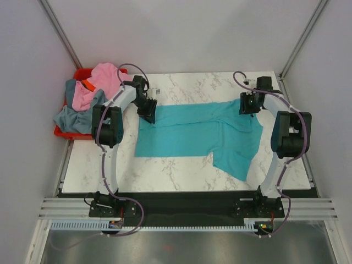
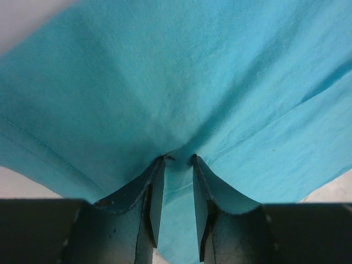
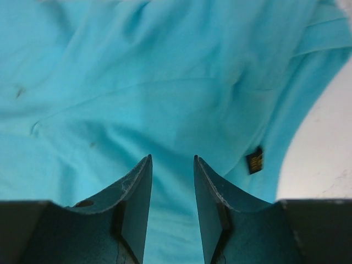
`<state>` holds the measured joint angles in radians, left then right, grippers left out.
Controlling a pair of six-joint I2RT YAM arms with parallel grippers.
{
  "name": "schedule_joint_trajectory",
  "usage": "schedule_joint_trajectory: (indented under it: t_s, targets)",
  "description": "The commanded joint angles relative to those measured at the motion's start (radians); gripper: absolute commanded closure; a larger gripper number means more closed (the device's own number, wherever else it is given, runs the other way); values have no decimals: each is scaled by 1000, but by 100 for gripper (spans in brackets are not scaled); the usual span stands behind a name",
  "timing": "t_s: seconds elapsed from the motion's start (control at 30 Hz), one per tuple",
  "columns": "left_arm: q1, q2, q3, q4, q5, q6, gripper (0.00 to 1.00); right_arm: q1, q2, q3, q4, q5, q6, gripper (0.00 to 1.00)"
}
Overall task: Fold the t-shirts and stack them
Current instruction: Fold the tshirt
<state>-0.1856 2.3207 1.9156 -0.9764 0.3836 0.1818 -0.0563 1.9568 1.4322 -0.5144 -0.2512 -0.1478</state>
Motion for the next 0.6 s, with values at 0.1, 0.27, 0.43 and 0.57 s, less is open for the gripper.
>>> schedule_joint_trajectory:
  t_s: [0.1,0.27,0.43,0.57]
  targets:
    - [0,37,57,1,-72,-2,64,-43,177,152,22,-49,77,56]
    - [2,62,79,1,-101,4,64,-43,244,188,22,-56,86,56]
    - [0,120,154,2,-138,10,63,-47,295,214,22,-40,86,55]
    - [-3,173,220,10,-164,19,62,-56,332,267,22,-19,88,55]
